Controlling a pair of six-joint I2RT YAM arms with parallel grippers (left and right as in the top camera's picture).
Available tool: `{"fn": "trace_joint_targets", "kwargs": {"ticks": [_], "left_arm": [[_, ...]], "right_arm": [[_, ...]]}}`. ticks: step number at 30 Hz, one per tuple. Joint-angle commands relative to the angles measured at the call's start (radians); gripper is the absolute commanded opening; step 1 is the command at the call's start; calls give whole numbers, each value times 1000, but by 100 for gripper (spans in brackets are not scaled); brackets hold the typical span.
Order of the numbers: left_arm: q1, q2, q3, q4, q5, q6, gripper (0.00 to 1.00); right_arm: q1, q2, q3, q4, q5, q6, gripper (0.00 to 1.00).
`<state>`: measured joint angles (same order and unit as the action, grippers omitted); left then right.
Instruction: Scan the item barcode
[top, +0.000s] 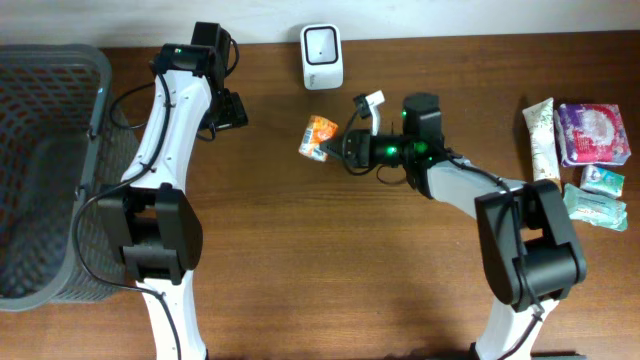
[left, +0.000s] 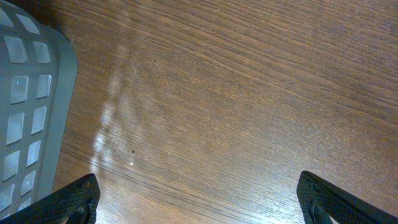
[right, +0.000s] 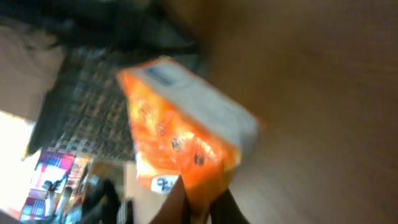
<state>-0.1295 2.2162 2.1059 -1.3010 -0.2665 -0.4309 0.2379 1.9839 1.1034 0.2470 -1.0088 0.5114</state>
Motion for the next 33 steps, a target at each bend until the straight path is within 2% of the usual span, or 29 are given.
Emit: {"fn": "trace_joint_targets", "kwargs": {"ticks": [1, 3, 4, 7, 10, 16, 23, 26, 30, 33], "left_arm": [[-2, -4, 17, -1, -6, -1, 99], [-3, -4, 17, -1, -6, -1, 99], [-3, -4, 17, -1, -6, -1, 99], [-3, -4, 17, -1, -6, -1, 99], [-3, -4, 17, -2, -6, -1, 99], [-3, -4, 17, -2, -6, -1, 99], [-3, -4, 17, -2, -6, -1, 99], [-3, -4, 17, -1, -6, -1, 99], [-3, -4, 17, -1, -6, -1, 99], [-3, -4, 17, -1, -6, -1, 99]], "right_arm": [[6, 3, 152, -444, 410, -295, 4], [27, 3, 384, -886, 749, -434, 4], [44, 3, 478, -1022, 880, -457, 4], [85, 3, 634, -1251, 1167, -455, 4], [126, 21, 618, -1343, 1343, -454, 4], [148, 101, 572, -1472, 1246, -389, 4], [163, 98, 573, -1455, 843, -372, 4], [158, 98, 588, -1434, 832, -371, 4], [158, 98, 726, -1453, 849, -330, 4], [156, 99, 872, -1489, 972, -330, 4]]}}
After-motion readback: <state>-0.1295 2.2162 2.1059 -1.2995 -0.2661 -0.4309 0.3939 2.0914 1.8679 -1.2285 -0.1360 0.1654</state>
